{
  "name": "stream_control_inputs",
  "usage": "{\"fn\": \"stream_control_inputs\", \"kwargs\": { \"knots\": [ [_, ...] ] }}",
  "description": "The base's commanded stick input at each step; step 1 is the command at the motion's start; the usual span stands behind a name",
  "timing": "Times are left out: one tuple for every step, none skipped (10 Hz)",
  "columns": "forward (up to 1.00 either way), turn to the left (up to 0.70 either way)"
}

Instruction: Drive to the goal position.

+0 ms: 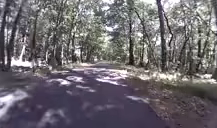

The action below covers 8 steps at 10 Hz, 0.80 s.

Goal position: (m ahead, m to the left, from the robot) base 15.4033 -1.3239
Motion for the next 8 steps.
{"fn": "stream_control_inputs", "kwargs": {
  "knots": [
    [0.45,0.00],
    [0.45,0.00],
    [0.45,0.00],
    [0.45,0.00],
    [0.45,0.00],
    [0.45,0.00],
    [0.45,0.00],
    [0.45,0.00]
  ]
}}
